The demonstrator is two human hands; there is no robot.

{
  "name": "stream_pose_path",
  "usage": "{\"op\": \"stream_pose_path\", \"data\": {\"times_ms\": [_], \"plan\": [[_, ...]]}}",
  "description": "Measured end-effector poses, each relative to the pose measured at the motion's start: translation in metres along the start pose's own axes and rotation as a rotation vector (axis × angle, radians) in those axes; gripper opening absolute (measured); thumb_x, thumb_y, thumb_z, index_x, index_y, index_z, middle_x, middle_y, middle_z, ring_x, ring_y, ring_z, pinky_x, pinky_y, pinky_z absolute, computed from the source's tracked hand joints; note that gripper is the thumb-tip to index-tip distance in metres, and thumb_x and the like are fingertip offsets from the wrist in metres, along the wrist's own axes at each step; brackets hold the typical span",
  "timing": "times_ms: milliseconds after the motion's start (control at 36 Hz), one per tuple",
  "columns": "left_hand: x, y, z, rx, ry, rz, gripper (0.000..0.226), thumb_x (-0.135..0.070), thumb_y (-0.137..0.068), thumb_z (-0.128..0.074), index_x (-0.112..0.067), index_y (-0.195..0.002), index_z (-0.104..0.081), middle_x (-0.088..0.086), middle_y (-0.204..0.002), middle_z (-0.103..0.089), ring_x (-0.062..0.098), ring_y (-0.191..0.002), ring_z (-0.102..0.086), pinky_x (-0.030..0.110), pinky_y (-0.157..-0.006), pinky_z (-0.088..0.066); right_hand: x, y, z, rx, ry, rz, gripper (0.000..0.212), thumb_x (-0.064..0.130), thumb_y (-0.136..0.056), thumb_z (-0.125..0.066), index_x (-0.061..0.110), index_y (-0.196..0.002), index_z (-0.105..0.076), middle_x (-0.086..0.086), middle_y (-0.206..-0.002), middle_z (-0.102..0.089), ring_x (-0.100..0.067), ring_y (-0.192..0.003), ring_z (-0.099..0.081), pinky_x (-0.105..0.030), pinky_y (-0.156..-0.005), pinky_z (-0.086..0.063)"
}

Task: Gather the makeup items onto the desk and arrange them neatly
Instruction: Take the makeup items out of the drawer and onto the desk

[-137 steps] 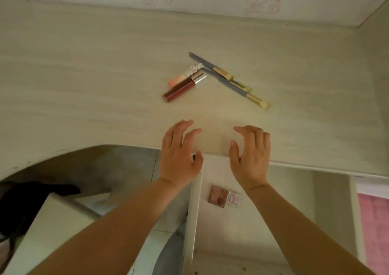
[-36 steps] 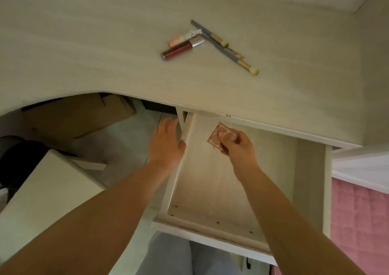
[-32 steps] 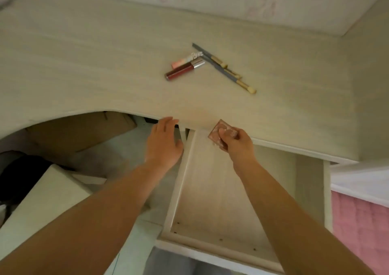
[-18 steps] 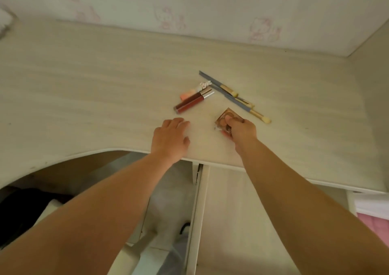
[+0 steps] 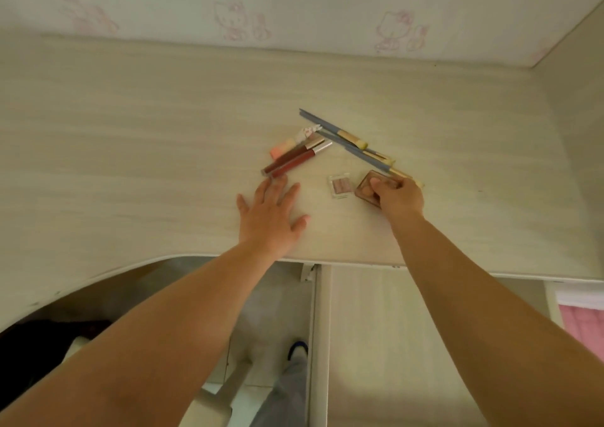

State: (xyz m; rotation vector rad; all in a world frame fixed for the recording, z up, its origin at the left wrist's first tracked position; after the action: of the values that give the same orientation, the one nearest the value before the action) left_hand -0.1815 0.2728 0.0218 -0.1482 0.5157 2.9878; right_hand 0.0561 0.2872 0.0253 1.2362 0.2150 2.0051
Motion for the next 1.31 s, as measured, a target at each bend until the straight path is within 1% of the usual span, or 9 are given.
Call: {"op": "stream_pose_path", "data": {"times_ms": [83, 194, 333, 417, 556, 778, 972, 1194, 1306], "plan": [[0.0, 0.0, 0.001, -0.007, 0.012, 0.001, 0.065, -0.058, -0.091, -0.03, -0.035, -0.148, -0.006, -0.008, -0.157, 0.001, 0.02, -0.144, 0.001, 0.06, -0.113, -0.007, -0.004, 0.003, 0.013, -0.053, 0.189, 0.063, 0.045, 0.04, -0.082, -0.066, 0.017, -0.12, -0.055, -0.004, -0.122, -0.058, -0.024, -0.111, -0.055, -0.027, -0.081, -0.039], [0.0, -0.001, 0.005, -0.018, 0.044, 0.01, 0.064, -0.056, -0.09, -0.036, -0.036, -0.146, -0.013, -0.007, -0.157, -0.006, 0.021, -0.143, -0.003, 0.06, -0.112, -0.01, -0.01, 0.007, 0.02, -0.07, 0.331, 0.069, 0.056, 0.048, -0.078, -0.067, 0.018, -0.122, -0.048, -0.008, -0.125, -0.043, -0.029, -0.109, -0.053, -0.038, -0.089, -0.044], [-0.004, 0.0, 0.007, 0.026, 0.069, 0.05, 0.065, -0.054, -0.088, -0.042, -0.035, -0.145, -0.016, -0.006, -0.156, -0.007, 0.023, -0.143, -0.006, 0.058, -0.112, -0.015, -0.019, 0.015, 0.027, -0.028, 0.108, 0.048, 0.044, 0.044, -0.087, -0.056, 0.017, -0.12, -0.049, -0.006, -0.124, -0.048, -0.024, -0.109, -0.051, -0.034, -0.089, -0.042], [-0.012, 0.01, 0.002, 0.038, 0.065, 0.063, 0.069, -0.055, -0.086, -0.046, -0.033, -0.145, -0.017, -0.002, -0.156, -0.009, 0.026, -0.141, -0.01, 0.052, -0.112, -0.019, -0.031, 0.035, 0.034, 0.034, -0.002, 0.087, 0.026, 0.034, -0.089, -0.055, 0.017, -0.109, -0.052, -0.002, -0.112, -0.054, -0.017, -0.094, -0.049, -0.028, -0.079, -0.038], [-0.032, 0.052, -0.005, -0.075, 0.067, 0.052, 0.059, -0.044, -0.09, -0.048, -0.019, -0.14, -0.03, 0.004, -0.148, -0.026, 0.026, -0.132, -0.026, 0.04, -0.103, -0.033, -0.074, 0.083, 0.071, -0.105, -0.012, 0.283, 0.001, 0.016, -0.087, -0.055, 0.015, -0.087, -0.055, 0.001, -0.085, -0.057, -0.018, -0.074, -0.052, -0.027, -0.068, -0.04], [-0.104, 0.165, -0.05, -0.239, 0.193, -0.16, 0.034, -0.018, -0.084, -0.06, -0.016, -0.118, -0.058, 0.003, -0.122, -0.054, 0.026, -0.111, -0.05, 0.037, -0.084, -0.046, -0.179, 0.132, 0.107, 0.066, 0.352, 0.386, 0.009, 0.02, -0.089, -0.053, 0.017, -0.087, -0.061, 0.006, -0.061, -0.05, -0.021, -0.064, -0.052, -0.028, -0.059, -0.041], [-0.15, 0.248, -0.126, 0.036, 0.293, -0.136, 0.039, -0.042, -0.096, -0.037, -0.029, -0.133, -0.041, -0.012, -0.129, -0.051, 0.009, -0.106, -0.057, 0.03, -0.081, -0.05, -0.258, 0.153, 0.138, 0.255, 0.599, 0.416, 0.012, 0.025, -0.089, -0.05, 0.025, -0.092, -0.062, 0.002, -0.084, -0.062, -0.016, -0.074, -0.057, -0.022, -0.058, -0.039], [-0.197, 0.304, -0.153, 0.051, 0.271, -0.258, 0.037, -0.047, -0.095, -0.039, -0.027, -0.121, -0.056, -0.011, -0.117, -0.057, 0.009, -0.106, -0.054, 0.027, -0.082, -0.045, -0.3, 0.185, 0.157, 0.403, 0.754, 0.491, 0.022, 0.039, -0.09, -0.052, 0.023, -0.098, -0.065, 0.005, -0.095, -0.059, -0.014, -0.094, -0.054, -0.027, -0.075, -0.048], [-0.211, 0.313, -0.163, 0.092, 0.174, -0.285, 0.036, -0.046, -0.093, -0.044, -0.028, -0.122, -0.055, -0.01, -0.115, -0.055, 0.012, -0.103, -0.054, 0.027, -0.079, -0.044, -0.314, 0.199, 0.15, 0.446, 0.996, 0.655, 0.031, 0.045, -0.092, -0.047, 0.027, -0.116, -0.057, 0.007, -0.113, -0.055, -0.014, -0.108, -0.047, -0.025, -0.087, -0.04]]}}
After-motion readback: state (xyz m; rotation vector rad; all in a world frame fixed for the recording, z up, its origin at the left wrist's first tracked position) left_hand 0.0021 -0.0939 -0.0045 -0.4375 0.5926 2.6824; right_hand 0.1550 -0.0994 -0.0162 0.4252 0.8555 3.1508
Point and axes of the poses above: each hand's wrist, its own y-axis away from the middle knuckle, its own z-axis out of the back of the hand, x = y × z, the point moved 8 cm from there along -y, towards the middle knuckle
